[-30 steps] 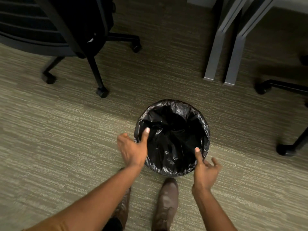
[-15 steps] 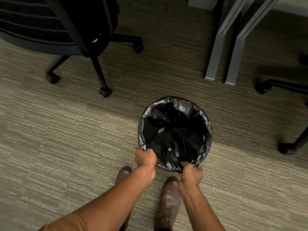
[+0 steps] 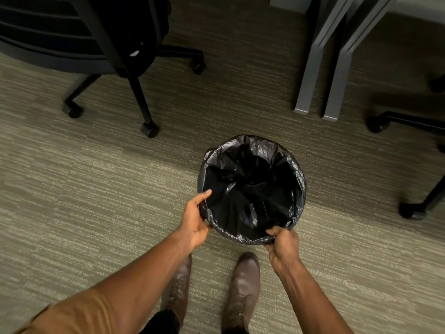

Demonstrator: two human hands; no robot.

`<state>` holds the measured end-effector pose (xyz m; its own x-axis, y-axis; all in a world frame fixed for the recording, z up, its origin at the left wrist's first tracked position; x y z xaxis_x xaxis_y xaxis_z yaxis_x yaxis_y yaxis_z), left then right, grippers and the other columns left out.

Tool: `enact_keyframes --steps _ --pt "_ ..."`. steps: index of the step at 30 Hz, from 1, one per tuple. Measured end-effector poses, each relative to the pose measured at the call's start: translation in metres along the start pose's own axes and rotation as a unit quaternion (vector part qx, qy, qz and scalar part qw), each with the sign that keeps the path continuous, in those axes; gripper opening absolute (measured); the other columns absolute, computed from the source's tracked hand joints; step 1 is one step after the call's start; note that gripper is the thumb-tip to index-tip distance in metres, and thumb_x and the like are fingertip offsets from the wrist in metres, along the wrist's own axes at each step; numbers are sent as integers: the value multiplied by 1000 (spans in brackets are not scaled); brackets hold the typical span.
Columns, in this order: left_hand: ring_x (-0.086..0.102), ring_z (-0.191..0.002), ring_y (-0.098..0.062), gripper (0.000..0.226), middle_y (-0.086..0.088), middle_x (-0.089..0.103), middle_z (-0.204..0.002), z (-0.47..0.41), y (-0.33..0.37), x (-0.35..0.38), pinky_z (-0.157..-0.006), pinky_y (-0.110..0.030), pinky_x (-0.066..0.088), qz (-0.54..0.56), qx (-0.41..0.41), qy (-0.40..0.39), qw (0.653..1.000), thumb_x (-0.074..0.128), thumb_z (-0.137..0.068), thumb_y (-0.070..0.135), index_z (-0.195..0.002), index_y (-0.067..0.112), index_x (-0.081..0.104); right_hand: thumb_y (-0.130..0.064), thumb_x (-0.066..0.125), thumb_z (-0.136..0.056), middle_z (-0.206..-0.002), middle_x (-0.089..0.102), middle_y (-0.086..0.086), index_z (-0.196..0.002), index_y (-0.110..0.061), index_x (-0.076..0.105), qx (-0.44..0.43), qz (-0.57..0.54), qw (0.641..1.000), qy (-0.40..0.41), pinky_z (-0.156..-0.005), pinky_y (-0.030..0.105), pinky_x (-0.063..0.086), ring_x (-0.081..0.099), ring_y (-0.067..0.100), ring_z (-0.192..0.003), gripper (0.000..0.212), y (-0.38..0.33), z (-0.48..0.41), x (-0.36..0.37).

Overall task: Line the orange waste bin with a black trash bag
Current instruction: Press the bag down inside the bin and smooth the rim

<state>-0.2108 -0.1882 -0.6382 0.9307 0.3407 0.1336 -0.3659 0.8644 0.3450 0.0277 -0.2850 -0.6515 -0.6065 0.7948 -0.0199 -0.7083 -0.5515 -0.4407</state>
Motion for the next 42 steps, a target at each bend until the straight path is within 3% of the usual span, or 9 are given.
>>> enact_keyframes --steps 5,10,22,27,30,33,36,39,42 --pt "55 -149 -36 111 -12 61 -161 10 -6 -8 -118 -71 45 -71 19 9 997 52 -70 105 -156 35 61 24 47 -82 -113 71 21 -133 10 54 5 -2 1000 4 -81 53 63 70 37 -103 53 0 4 1" --pt "79 -118 -14 73 7 84 -130 10 7 4 -114 -54 55 -107 94 -9 990 69 -76 87 -127 37 79 25 45 -83 -108 71 21 -118 3 57 0 3 1000 2 -83 58 63 70 41 -105 43 -3 5 2" --pt "85 -101 -40 112 -24 84 -122 -24 26 20 -79 -61 69 9 -25 -96 995 38 -71 109 -112 19 91 25 44 -81 -103 65 21 -106 0 57 -2 0 1000 -7 -87 68 62 68 38 -91 38 1 -7 0" --pt "60 -147 -39 113 -13 57 -165 -11 57 19 -118 -74 43 -273 79 -34 958 11 -85 101 -160 30 57 23 49 -83 -121 66 26 -121 5 57 6 14 1000 -5 -97 74 56 68 43 -109 44 2 -9 -4" --pt "68 -120 -31 104 -16 64 -146 9 94 10 -97 -48 51 -416 241 121 868 21 -94 91 -151 12 55 9 64 -87 -135 68 21 -150 0 45 -13 46 999 16 -98 63 58 68 41 -122 67 -10 -8 -11" --pt "25 -169 -36 99 -19 20 -184 37 101 51 -134 -55 30 -692 435 119 564 46 -103 78 -171 8 32 -25 84 -88 -160 47 24 -165 -14 22 -172 263 945 90 -117 58 46 54 45 -141 99 -53 10 -21" --pt "19 -172 -37 79 -21 28 -181 62 53 103 -139 -58 12 -783 536 -22 315 41 -107 66 -158 9 57 -46 78 -87 -173 20 27 -165 -7 26 -443 563 684 135 -128 60 28 25 48 -159 101 -102 47 10" --pt "13 -173 -36 79 -20 43 -175 54 5 120 -139 -55 -8 -843 468 -143 223 24 -112 64 -148 7 67 -44 61 -97 -175 28 20 -156 -13 51 -557 679 478 16 -131 58 22 15 40 -166 67 -94 64 63" --pt "-2 -174 -41 90 -22 49 -170 25 -13 111 -136 -61 -15 -915 334 -159 160 14 -111 68 -146 3 66 -53 43 -105 -172 40 14 -148 -22 63 -492 776 382 -99 -133 57 16 23 37 -164 57 -66 43 89"
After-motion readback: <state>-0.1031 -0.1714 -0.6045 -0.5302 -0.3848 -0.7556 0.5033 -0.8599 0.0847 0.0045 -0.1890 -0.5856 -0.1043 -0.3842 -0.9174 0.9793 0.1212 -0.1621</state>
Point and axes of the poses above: each hand's wrist, its own z-axis away from the middle knuckle, its own x-axis out of the palm, y = z × x, the point moved 10 cm from there along -z, towards the middle knuckle
